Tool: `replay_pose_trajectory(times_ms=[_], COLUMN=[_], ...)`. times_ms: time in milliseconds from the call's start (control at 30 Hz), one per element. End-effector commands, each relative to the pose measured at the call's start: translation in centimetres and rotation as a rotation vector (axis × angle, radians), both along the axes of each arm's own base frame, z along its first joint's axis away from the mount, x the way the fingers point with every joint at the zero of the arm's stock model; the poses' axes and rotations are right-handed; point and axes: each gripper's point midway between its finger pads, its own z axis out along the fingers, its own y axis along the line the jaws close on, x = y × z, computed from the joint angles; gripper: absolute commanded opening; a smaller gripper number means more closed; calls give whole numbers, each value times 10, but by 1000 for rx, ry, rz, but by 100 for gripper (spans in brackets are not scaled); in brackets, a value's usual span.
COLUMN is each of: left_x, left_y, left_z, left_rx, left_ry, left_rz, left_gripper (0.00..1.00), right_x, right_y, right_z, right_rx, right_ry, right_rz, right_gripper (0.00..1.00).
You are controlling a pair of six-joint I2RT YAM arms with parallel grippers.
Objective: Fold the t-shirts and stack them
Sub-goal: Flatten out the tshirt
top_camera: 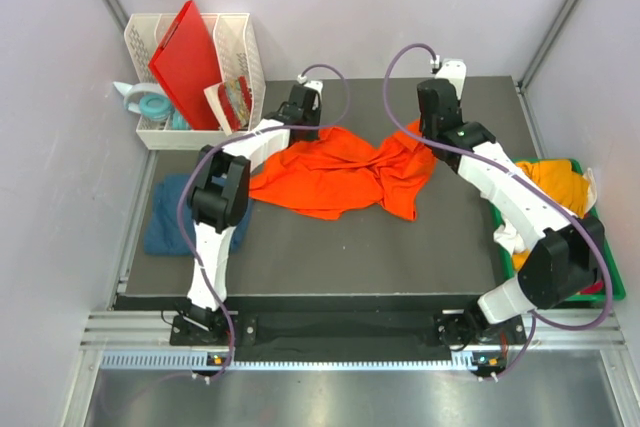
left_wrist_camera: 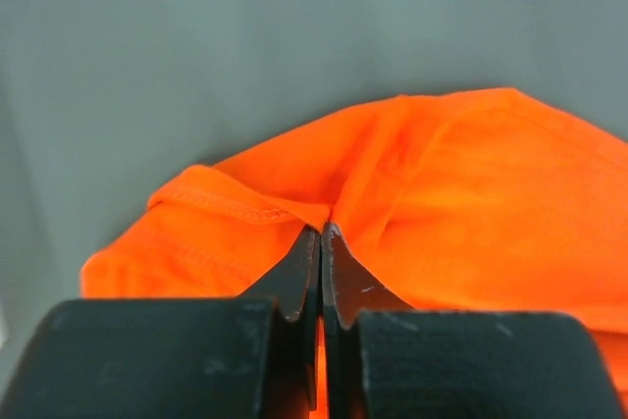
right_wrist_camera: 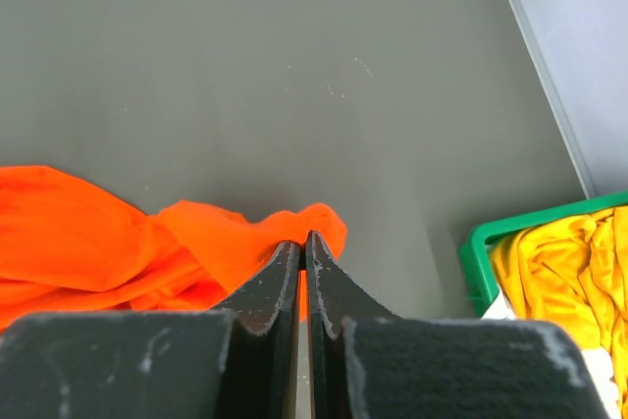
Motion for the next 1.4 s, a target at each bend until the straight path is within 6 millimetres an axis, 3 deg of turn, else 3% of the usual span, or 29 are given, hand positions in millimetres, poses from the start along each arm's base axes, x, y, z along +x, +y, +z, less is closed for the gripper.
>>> replay_pose_trajectory(times_ms=[0, 33, 67, 100, 133, 167, 233, 267, 333, 367, 433, 467, 567, 800, 900, 1000, 1233, 1300, 1367], left_x=[-2, -6, -13, -16, -24, -37, -52, -73, -95, -120, -144, -168, -208, -274, -288, -286, -234, -209, -178], left_y=[19, 26, 33, 45, 56, 68, 94, 108, 126, 136, 148, 156, 173, 198, 203, 202, 189, 183, 176], left_z=[91, 106, 143, 166, 188, 234, 285, 315, 341, 367, 382, 401, 431, 471, 481, 474, 421, 407, 386], left_rx=[-4, 6, 0, -2, 1, -13, -9, 16, 48, 68, 84, 81, 64, 41, 39, 41, 86, 102, 132], left_ry=[-153, -156, -205, -233, -254, -328, -410, -452, -499, -554, -591, -639, -712, -827, -856, -843, -722, -702, -650], left_rz=[29, 38, 30, 40, 47, 50, 67, 56, 66, 62, 74, 81, 121, 159, 164, 163, 153, 149, 146], left_gripper=[0, 0, 0, 0, 0, 0, 0, 0, 0, 0, 0, 0, 0, 0, 0, 0, 0, 0, 0], right_x=[-2, -8, -12, -17, -30, -38, -62, -71, -96, -104, -130, -138, -164, -211, -215, -204, -148, -131, -102], right_y=[-9, -15, -20, -26, -34, -41, -55, -60, -75, -80, -92, -96, -105, -123, -126, -120, -98, -99, -92], right_z=[32, 52, 65, 81, 115, 132, 176, 188, 213, 220, 240, 247, 270, 325, 334, 329, 292, 284, 268], right_rx=[53, 62, 68, 76, 93, 95, 96, 91, 79, 76, 89, 101, 147, 209, 207, 202, 154, 137, 123], right_ry=[-89, -124, -148, -178, -239, -272, -351, -368, -402, -413, -462, -484, -529, -667, -689, -665, -553, -535, -485], right_rz=[-37, -46, -58, -68, -73, -88, -93, -102, -118, -124, -136, -140, -139, -129, -135, -130, -140, -164, -166], right_gripper=[0, 0, 0, 0, 0, 0, 0, 0, 0, 0, 0, 0, 0, 0, 0, 0, 0, 0, 0])
